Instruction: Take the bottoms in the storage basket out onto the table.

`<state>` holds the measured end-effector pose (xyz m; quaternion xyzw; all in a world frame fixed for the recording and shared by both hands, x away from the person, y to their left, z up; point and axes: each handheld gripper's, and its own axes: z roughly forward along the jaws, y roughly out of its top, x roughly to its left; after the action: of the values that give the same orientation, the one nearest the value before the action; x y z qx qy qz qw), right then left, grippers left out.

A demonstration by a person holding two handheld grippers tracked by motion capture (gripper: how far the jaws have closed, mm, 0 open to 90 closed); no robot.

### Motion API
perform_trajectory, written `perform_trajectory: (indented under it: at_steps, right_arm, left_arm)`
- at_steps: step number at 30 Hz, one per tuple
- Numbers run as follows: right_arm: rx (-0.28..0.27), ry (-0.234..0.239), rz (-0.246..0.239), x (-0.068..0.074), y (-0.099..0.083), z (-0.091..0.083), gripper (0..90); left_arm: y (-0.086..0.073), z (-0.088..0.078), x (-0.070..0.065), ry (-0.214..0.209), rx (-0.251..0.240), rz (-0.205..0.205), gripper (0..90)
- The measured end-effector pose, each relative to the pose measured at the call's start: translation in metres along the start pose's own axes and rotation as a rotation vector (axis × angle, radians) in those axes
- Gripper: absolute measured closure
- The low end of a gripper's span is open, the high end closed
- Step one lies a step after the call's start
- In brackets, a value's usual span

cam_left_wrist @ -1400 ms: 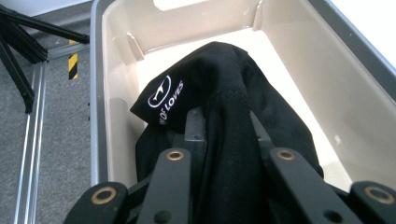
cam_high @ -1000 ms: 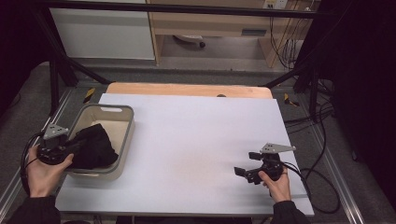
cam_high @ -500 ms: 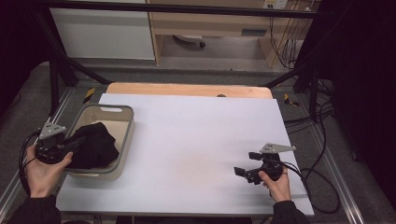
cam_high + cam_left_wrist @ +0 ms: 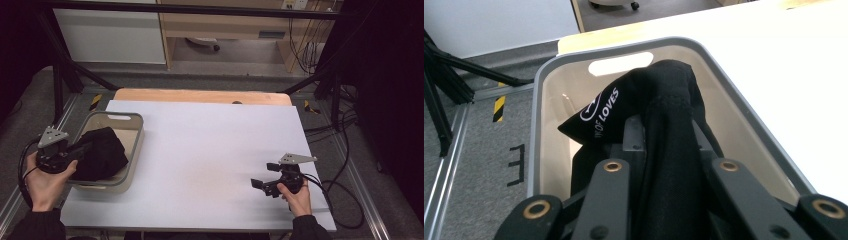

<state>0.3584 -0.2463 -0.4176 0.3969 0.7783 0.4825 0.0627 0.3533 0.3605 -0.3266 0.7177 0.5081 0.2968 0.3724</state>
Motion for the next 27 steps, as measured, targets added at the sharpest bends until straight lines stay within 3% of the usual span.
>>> perform_trajectory:
  at_steps: [27]
  right_arm:
    - [0.001, -0.002, -0.001, 0.000, 0.000, 0.000, 0.6]
  left_arm:
    - [0.012, -0.006, -0.005, 0.003, -0.084, -0.007, 77.5]
